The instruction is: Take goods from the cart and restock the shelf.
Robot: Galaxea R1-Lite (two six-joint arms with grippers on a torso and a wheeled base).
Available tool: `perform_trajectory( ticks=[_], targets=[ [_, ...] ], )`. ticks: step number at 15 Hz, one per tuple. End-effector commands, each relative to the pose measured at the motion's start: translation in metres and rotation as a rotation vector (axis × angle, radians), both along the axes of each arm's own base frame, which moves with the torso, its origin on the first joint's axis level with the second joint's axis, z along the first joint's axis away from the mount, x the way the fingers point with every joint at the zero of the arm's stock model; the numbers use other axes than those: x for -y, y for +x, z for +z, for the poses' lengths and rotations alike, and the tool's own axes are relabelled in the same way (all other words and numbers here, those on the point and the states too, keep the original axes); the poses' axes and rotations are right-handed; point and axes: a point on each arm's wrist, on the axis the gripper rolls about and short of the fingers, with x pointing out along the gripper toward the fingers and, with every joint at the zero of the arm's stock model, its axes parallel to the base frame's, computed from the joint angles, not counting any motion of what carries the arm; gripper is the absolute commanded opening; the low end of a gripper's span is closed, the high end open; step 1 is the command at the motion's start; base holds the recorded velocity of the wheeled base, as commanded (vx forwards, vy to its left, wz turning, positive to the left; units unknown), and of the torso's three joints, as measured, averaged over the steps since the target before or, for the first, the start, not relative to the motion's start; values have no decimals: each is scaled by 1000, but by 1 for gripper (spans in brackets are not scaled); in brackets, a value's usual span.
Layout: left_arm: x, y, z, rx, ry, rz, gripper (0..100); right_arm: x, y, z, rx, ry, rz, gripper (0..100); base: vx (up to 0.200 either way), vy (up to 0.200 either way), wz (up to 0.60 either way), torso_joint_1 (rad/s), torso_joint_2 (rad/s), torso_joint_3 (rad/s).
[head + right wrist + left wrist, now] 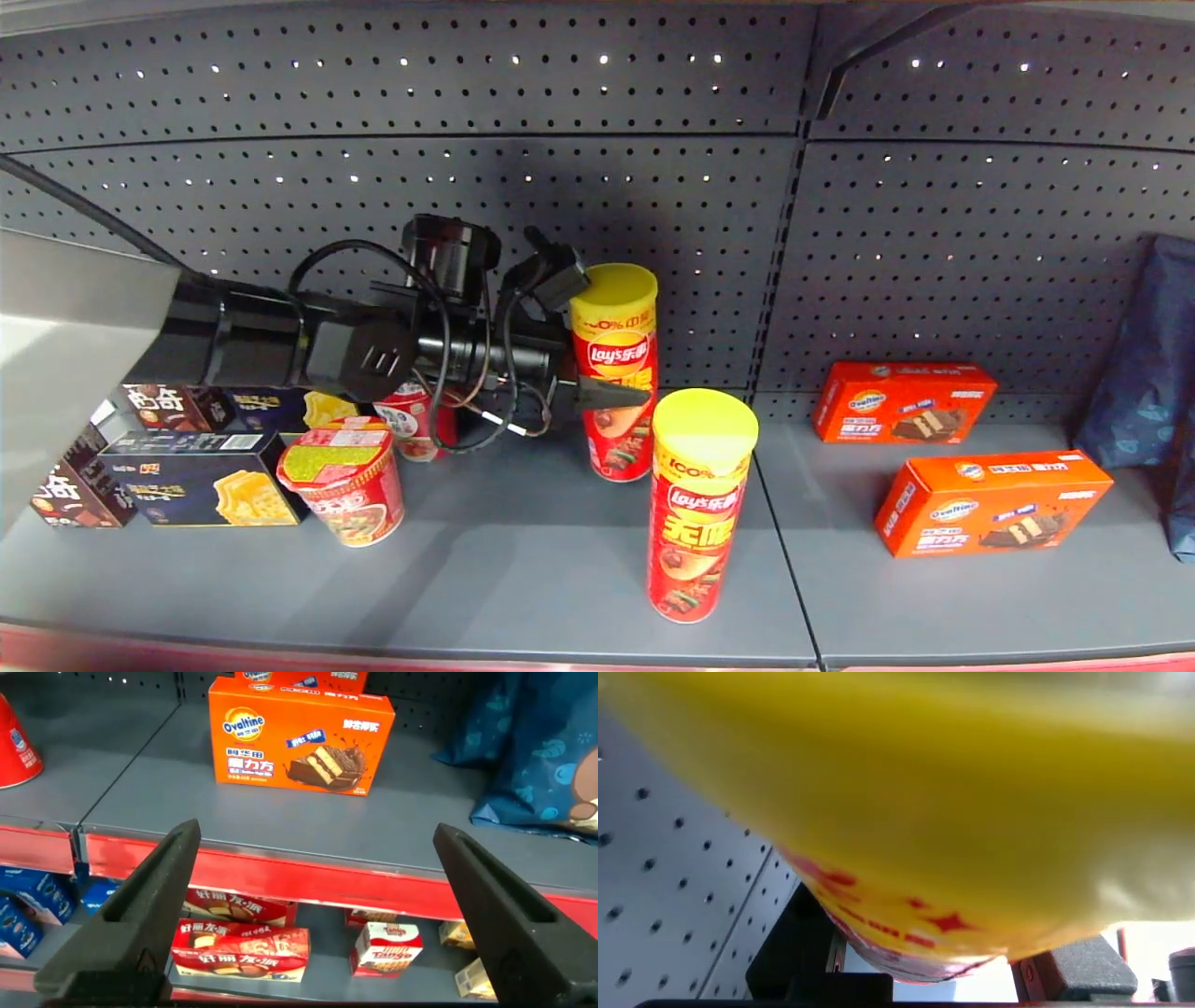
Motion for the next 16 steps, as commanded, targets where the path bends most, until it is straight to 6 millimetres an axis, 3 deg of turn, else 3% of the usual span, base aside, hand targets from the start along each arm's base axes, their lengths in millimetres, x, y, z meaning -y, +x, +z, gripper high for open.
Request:
perform_trajectory(
  ticks=[1,10,16],
  targets=[
    [9,8,-15,-20,11,-14,0,0,1,0,-6,-3,1,100,0,0,0,0,0,0],
    [33,29,-32,-11,9,-44,0,0,1,2,11,-6,1,100,0,0,0,0,0,0],
    [37,36,-42,-19,13,-45,0,0,1,1,8,-6,1,100,0,0,0,0,0,0]
  ],
)
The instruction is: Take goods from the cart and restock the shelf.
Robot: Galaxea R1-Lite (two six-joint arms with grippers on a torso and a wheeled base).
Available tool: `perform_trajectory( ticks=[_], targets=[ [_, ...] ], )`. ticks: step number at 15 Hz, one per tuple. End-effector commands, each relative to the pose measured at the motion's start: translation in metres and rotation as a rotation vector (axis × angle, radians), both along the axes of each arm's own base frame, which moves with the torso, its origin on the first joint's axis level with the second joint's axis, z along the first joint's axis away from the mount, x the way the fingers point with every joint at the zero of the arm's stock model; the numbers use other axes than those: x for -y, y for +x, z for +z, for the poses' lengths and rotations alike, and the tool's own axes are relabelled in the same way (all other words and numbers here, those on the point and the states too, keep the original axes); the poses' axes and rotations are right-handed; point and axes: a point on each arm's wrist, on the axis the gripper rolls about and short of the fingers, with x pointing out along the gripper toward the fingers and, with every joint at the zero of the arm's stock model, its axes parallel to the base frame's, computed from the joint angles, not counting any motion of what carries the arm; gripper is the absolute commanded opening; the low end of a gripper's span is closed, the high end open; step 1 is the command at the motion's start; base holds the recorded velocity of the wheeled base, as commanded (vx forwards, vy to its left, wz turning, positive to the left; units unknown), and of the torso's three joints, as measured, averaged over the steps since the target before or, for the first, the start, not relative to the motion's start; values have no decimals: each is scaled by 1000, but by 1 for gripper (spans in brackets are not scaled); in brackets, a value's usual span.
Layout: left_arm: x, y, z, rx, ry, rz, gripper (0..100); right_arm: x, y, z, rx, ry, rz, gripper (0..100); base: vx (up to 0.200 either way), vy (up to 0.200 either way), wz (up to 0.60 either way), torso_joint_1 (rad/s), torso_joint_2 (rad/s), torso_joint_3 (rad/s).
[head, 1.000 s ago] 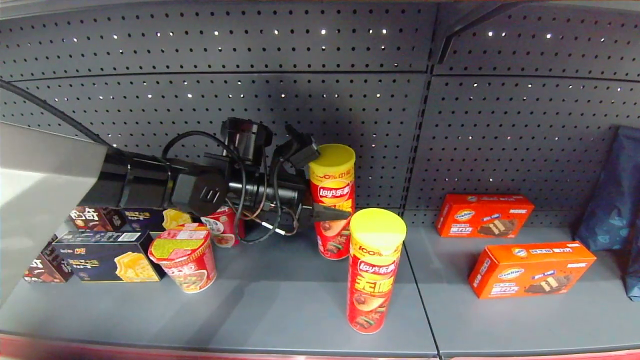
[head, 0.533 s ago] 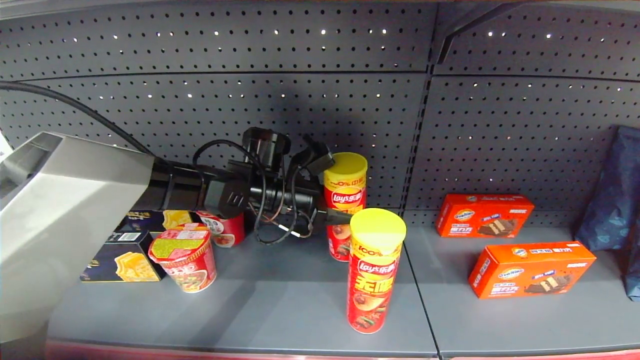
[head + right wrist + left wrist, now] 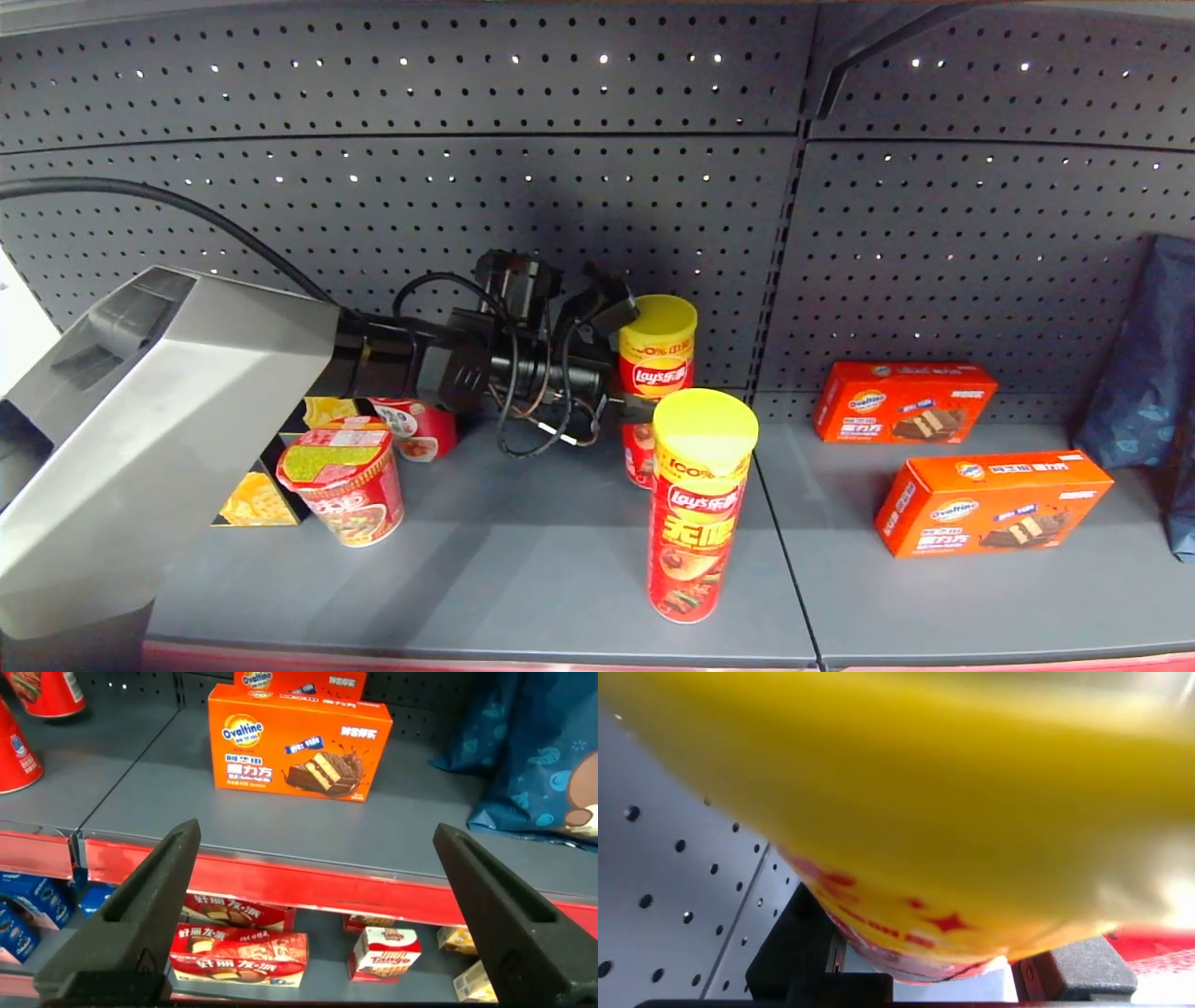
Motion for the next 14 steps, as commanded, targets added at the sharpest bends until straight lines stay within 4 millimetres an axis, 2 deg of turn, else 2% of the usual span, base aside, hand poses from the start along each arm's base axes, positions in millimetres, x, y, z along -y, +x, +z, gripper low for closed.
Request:
perform_trajectory(
  ticks=[1,11,12,14],
  targets=[
    [1,1,-4,-6,3,-1,0,0,1,-1,-7,-1,-1,100,0,0,0,0,0,0],
    [11,8,-10,1,0,-13,0,0,1,-3,-16,-1,-2,100,0,0,0,0,0,0],
    [11,8,-12,-1,1,-13,100,0,1,-3,-16,-1,-1,100,0,0,0,0,0,0],
    [10,8,-12,0,1,-14,100,0,1,-3,-14,0,-2,100,0,0,0,0,0,0]
  ],
)
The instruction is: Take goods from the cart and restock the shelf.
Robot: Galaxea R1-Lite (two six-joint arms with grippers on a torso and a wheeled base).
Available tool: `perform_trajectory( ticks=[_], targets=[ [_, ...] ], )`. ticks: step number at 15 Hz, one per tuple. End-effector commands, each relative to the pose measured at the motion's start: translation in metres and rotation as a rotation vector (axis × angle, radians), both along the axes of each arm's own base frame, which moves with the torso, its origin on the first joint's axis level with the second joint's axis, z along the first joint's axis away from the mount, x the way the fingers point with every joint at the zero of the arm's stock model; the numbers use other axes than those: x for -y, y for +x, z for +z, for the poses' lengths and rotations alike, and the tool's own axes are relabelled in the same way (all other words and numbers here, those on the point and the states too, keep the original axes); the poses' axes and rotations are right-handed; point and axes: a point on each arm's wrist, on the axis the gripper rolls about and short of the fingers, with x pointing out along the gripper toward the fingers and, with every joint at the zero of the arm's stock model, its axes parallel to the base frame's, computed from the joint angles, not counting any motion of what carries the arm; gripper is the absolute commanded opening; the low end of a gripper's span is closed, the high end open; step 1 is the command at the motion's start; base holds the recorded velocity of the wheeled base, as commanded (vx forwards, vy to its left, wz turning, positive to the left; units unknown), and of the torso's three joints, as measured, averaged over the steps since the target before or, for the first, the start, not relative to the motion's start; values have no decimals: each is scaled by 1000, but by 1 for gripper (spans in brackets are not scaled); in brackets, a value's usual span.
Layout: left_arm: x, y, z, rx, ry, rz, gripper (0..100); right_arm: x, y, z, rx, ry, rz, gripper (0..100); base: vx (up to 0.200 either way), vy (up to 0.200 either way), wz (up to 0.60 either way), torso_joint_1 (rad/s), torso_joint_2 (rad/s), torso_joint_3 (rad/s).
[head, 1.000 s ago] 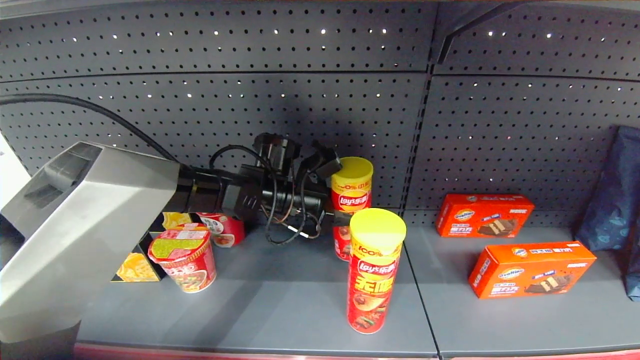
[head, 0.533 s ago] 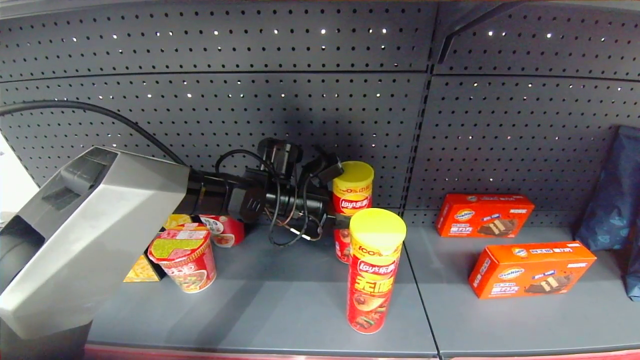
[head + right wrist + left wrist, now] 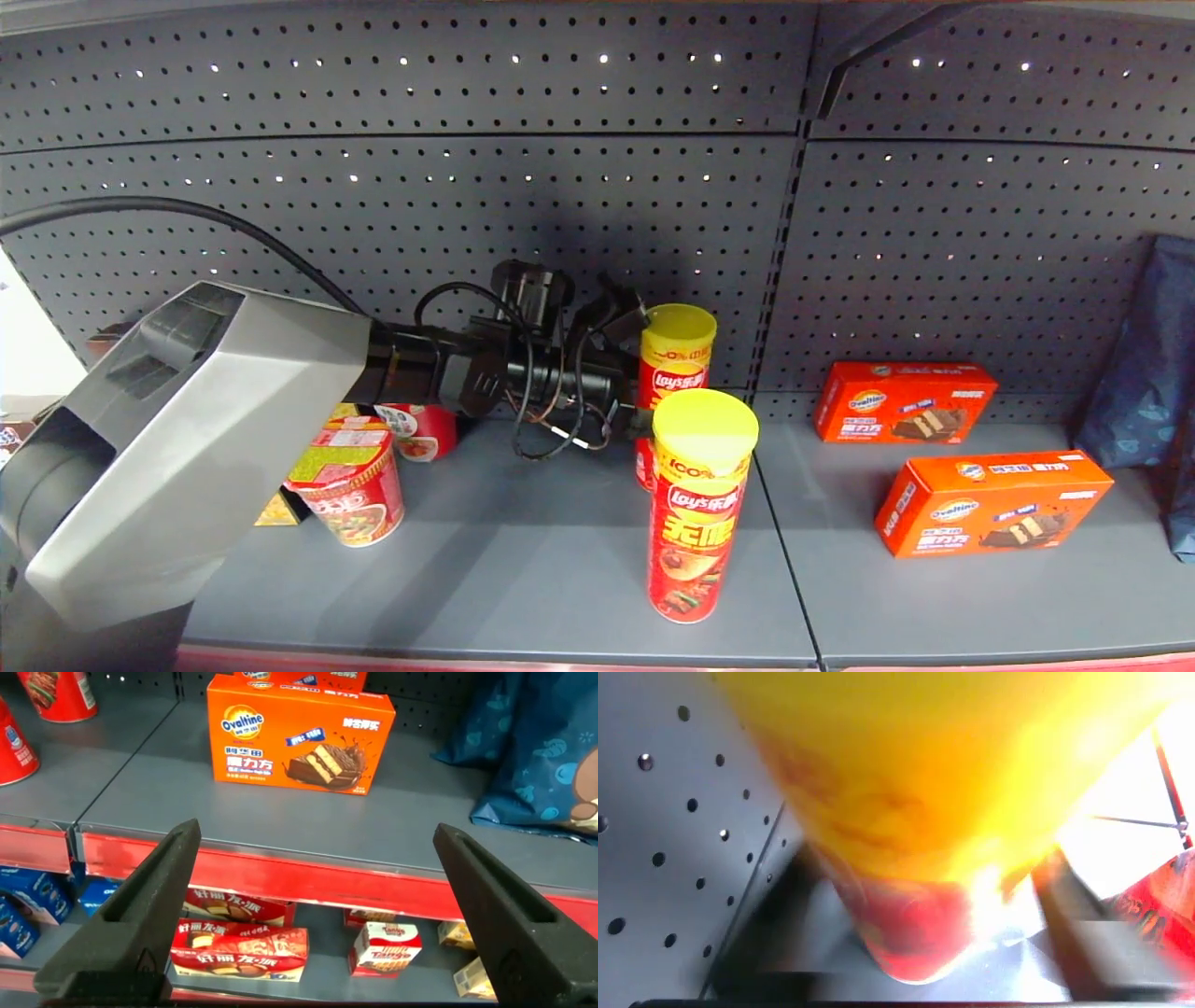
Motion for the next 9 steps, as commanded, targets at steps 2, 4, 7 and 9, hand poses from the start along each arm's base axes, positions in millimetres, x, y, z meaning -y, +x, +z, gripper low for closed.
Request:
perform_trajectory(
  ticks=[2,4,7,9],
  targets=[
    [-2,-1,-1,17,8,-5,100,0,0,0,-3,-2,0,100,0,0,0,0,0,0],
    [-8,-1,-5,46,25,-10,100,0,0,0,-3,-2,0,100,0,0,0,0,0,0],
    [-46,-16,11,110,69,49,100,0,0,0,-1,-2,10,100,0,0,0,0,0,0],
    [-65,-29,23,128,83,88,100,-1,0,1,-5,-1,33,100,0,0,0,0,0,0]
  ],
)
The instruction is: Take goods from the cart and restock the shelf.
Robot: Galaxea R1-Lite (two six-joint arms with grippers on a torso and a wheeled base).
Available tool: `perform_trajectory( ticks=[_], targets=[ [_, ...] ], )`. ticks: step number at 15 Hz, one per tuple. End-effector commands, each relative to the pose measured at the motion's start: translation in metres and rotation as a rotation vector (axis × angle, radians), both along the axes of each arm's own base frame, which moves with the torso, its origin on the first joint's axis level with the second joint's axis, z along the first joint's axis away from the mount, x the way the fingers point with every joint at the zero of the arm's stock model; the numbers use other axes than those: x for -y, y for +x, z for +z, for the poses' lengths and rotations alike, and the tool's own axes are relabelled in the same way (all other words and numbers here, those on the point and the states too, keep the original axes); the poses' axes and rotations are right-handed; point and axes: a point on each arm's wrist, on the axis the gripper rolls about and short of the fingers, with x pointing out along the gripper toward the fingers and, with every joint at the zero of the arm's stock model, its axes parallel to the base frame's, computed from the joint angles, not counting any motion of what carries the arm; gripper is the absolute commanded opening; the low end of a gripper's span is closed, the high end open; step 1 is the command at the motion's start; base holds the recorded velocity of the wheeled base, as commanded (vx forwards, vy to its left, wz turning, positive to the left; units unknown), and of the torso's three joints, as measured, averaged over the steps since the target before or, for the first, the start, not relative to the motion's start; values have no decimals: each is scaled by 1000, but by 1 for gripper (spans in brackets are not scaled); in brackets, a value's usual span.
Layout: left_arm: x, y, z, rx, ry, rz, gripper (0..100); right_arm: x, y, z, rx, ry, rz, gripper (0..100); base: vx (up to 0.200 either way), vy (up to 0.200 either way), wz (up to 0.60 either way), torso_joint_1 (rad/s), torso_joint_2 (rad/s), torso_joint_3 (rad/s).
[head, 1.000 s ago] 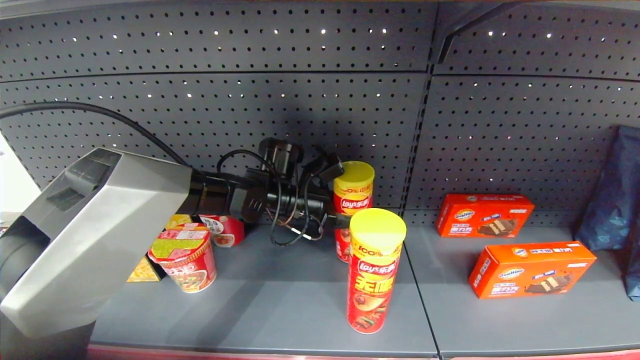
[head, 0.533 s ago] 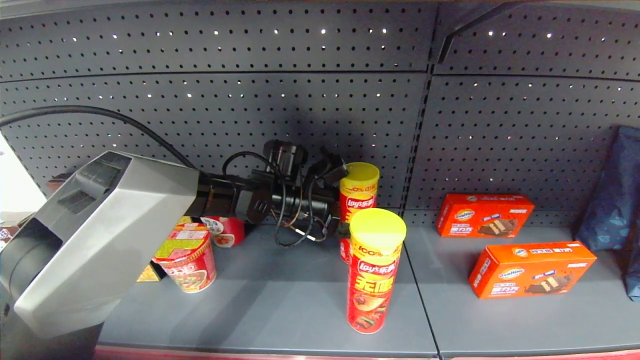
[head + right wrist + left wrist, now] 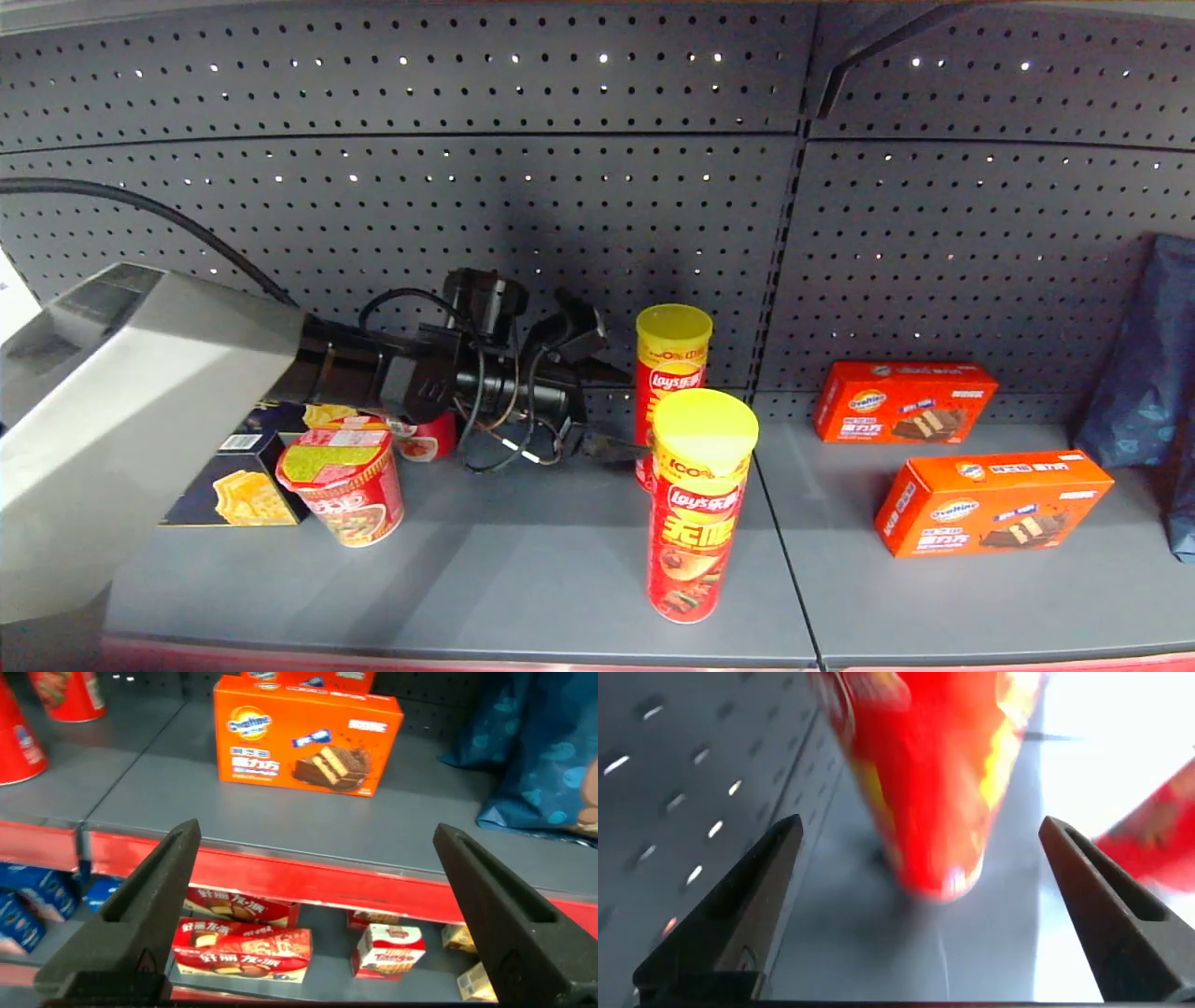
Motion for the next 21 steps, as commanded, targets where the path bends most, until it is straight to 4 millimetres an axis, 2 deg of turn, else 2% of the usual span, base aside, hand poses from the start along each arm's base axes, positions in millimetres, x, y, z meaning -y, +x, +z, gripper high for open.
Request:
perform_trajectory(
  ticks=[1,3,6,8,11,13,14,16,18,21],
  targets=[
    [-31,-22,32,61,-2,49,100,-1,0,-1,-10,1,42,100,0,0,0,0,0,0],
    [-52,-36,42,117,-16,92,100,-2,1,6,-43,1,91,100,0,0,0,0,0,0],
    [-72,-61,52,166,-3,180,100,-5,18,59,-72,10,147,100,0,0,0,0,0,0],
    [-74,-90,64,196,32,290,100,-9,37,84,-117,16,204,100,0,0,0,0,0,0],
    [-62,-133,88,187,2,497,100,-18,64,98,-199,-1,340,100,0,0,0,0,0,0],
    [-62,-149,96,222,-22,585,100,-26,82,100,-223,-14,388,100,0,0,0,0,0,0],
    [-69,-160,100,249,-9,662,100,-34,98,99,-251,-30,387,100,0,0,0,0,0,0],
    [-78,-175,91,234,30,791,100,-52,120,99,-234,-54,387,100,0,0,0,0,0,0],
    [-82,-183,82,188,7,839,100,-75,132,97,-249,-42,367,100,0,0,0,0,0,0],
    [-85,-188,70,192,-4,846,100,-114,149,78,-345,11,291,100,0,0,0,0,0,0]
  ],
)
